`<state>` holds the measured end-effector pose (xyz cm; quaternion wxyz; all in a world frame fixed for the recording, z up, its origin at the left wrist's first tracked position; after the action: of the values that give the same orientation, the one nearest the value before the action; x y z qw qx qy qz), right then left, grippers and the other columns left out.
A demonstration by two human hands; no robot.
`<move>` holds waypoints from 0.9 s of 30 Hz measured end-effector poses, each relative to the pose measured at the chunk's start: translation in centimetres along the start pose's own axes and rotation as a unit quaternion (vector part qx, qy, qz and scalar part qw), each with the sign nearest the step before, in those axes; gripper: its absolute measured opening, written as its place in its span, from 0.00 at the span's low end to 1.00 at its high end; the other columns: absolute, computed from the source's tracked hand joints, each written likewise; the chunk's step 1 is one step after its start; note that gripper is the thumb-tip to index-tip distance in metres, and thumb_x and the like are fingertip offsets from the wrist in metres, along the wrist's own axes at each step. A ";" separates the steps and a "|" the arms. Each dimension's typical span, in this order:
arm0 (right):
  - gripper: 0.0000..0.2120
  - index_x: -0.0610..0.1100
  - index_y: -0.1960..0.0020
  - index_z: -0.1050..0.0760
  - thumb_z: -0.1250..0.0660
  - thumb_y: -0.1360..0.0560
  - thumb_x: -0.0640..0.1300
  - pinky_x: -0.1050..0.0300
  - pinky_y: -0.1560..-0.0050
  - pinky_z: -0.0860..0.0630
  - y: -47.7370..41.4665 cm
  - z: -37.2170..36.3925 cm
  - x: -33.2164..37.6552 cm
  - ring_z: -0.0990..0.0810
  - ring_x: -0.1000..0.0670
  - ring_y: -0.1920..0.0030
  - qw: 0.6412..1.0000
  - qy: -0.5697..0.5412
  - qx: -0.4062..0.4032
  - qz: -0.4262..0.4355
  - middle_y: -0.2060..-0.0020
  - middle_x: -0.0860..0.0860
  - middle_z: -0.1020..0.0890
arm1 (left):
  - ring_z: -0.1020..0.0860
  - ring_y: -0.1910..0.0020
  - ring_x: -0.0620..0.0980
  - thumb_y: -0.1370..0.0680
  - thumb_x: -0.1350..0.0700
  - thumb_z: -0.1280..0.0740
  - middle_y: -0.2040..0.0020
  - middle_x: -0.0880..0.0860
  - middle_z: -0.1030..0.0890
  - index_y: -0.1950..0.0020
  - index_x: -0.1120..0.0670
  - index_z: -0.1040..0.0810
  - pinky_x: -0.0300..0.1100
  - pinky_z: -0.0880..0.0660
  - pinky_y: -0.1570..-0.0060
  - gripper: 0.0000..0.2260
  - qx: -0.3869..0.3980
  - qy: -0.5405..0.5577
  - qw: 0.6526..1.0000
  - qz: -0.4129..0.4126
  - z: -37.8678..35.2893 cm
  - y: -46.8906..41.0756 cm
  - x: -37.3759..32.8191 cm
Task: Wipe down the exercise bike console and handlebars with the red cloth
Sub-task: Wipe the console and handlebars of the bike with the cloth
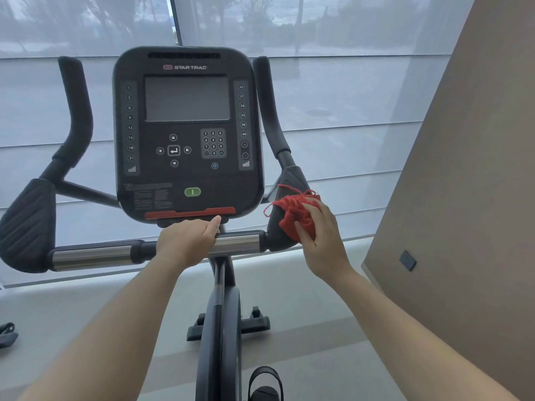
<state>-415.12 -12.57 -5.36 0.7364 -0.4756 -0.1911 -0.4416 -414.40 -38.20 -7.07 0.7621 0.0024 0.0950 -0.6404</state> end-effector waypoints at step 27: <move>0.21 0.41 0.29 0.37 0.42 0.21 0.43 0.60 0.31 0.37 3.1 -2.4 1.1 0.36 0.48 0.30 0.979 -0.059 -0.137 -0.138 0.30 0.45 0.35 | 0.28 0.57 0.49 0.20 0.42 0.59 0.54 0.47 0.20 0.51 0.44 0.20 0.45 0.35 0.58 0.26 -0.004 0.032 0.999 -0.006 0.1 0.3 0.1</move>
<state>-412.31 -14.69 -7.39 0.5841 -0.5659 -0.2355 -0.5320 -414.05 -38.24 -7.07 0.7549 0.0193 0.1222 -0.6440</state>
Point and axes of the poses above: each hand's wrist, its own y-axis away from the middle knuckle, its own z-axis out of the back of the hand, x = y × z, the point moved 6 cm from there along -y, towards the middle knuckle
